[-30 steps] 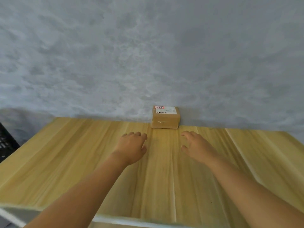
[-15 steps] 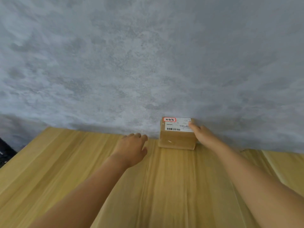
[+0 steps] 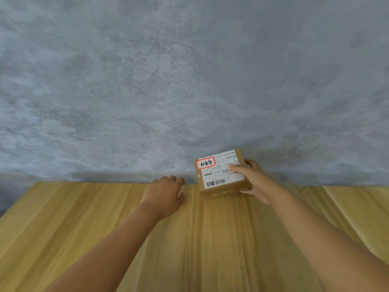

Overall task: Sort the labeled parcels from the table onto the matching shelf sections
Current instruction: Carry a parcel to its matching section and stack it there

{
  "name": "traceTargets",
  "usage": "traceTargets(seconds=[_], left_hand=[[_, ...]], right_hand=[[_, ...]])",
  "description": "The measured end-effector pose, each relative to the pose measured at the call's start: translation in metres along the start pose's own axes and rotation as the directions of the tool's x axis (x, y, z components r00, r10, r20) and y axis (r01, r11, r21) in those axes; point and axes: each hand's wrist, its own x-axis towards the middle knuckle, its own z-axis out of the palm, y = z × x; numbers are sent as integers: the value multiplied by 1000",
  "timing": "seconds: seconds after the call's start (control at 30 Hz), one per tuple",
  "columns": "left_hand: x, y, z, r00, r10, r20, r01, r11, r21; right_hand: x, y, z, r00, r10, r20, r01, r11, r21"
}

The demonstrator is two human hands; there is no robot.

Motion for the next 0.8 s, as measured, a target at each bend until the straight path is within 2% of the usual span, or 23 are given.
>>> traceTargets(seconds=[0.23, 0.43, 0.6, 0.8], left_hand=[[-16, 14, -14, 988, 146, -43, -147, 989, -18], [-40, 46, -17, 950, 304, -70, -306, 952, -20], [-60, 99, -23, 883, 462, -86, -465, 885, -23], [-96, 188, -39, 771, 617, -156, -623, 782, 14]], right_hand=[[-71, 3, -14, 993, -40, -111, 46, 998, 52], [-158, 26, -27, 967, -89, -240, 118, 987, 110], [-246, 43, -55, 921, -121, -369, 189, 969, 156], [-367, 66, -96, 825, -119, -553, 260, 948, 183]])
